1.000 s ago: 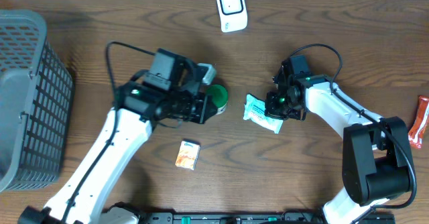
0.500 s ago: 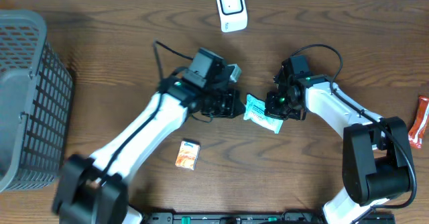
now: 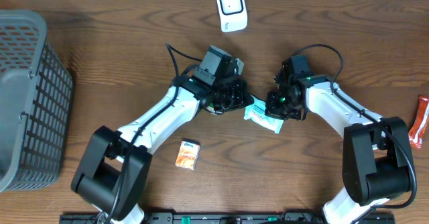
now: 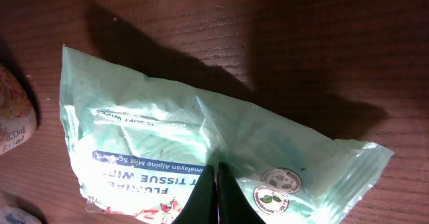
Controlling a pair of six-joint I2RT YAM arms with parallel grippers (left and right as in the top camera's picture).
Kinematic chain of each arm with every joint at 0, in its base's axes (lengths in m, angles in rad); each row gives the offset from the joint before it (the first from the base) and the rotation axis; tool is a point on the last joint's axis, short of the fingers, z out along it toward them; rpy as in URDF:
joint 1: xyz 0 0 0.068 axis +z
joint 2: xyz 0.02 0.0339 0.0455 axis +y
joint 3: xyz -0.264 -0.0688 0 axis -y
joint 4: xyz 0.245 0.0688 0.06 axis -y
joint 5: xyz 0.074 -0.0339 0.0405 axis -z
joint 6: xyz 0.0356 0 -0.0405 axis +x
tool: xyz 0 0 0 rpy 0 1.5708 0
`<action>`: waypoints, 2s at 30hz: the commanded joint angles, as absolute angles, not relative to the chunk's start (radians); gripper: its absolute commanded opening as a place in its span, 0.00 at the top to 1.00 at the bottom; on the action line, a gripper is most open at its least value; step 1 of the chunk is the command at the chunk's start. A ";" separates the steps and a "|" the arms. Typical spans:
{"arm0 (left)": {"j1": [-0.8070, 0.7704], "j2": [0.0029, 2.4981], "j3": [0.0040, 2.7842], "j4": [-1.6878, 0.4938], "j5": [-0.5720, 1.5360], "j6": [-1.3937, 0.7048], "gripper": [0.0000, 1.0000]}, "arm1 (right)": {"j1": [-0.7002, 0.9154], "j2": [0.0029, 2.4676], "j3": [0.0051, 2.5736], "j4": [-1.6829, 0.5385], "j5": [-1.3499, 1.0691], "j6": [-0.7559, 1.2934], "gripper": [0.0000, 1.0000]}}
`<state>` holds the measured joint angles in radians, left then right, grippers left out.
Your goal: Scan the item barcode
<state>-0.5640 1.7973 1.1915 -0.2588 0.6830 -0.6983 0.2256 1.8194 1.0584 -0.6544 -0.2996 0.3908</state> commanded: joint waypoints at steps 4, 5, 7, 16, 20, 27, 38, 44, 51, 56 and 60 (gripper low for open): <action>-0.569 1.874 1.195 -0.226 0.697 -0.792 0.92 | 0.207 1.865 1.038 -0.665 -0.193 0.407 0.99; -0.569 1.884 1.195 -0.226 0.698 -0.797 0.93 | 0.207 1.865 1.038 -0.665 -0.192 0.408 0.99; -0.569 1.907 1.195 -0.224 0.701 -0.808 0.92 | 0.207 1.865 1.038 -0.665 -0.192 0.408 0.99; -0.591 1.988 1.195 -0.176 0.743 -0.822 0.93 | 0.206 1.865 1.038 -0.665 -0.192 0.407 0.99; -0.598 2.018 1.195 -0.177 0.745 -0.823 0.92 | 0.206 1.865 1.038 -0.665 -0.192 0.407 0.99; -0.598 2.032 1.194 -0.199 0.709 -0.825 0.93 | 0.206 1.865 1.038 -0.665 -0.192 0.407 0.99; -0.597 2.033 1.193 -0.326 0.509 -0.805 0.92 | 0.206 1.865 1.038 -0.670 -0.193 0.407 0.99; -0.578 2.033 1.193 -0.340 0.460 -0.786 0.92 | 0.203 1.865 1.038 -0.674 -0.191 0.403 0.99; -0.515 2.033 1.193 -0.379 0.451 -0.736 0.92 | 0.200 1.858 1.040 -0.693 -0.198 0.355 0.99; -0.488 2.033 1.193 -0.408 0.451 -0.695 0.93 | 0.199 1.771 1.063 -0.761 -0.239 0.327 0.85; -0.494 2.033 1.193 -0.407 0.451 -0.692 0.93 | 0.182 1.640 1.068 -0.798 -0.246 0.317 0.30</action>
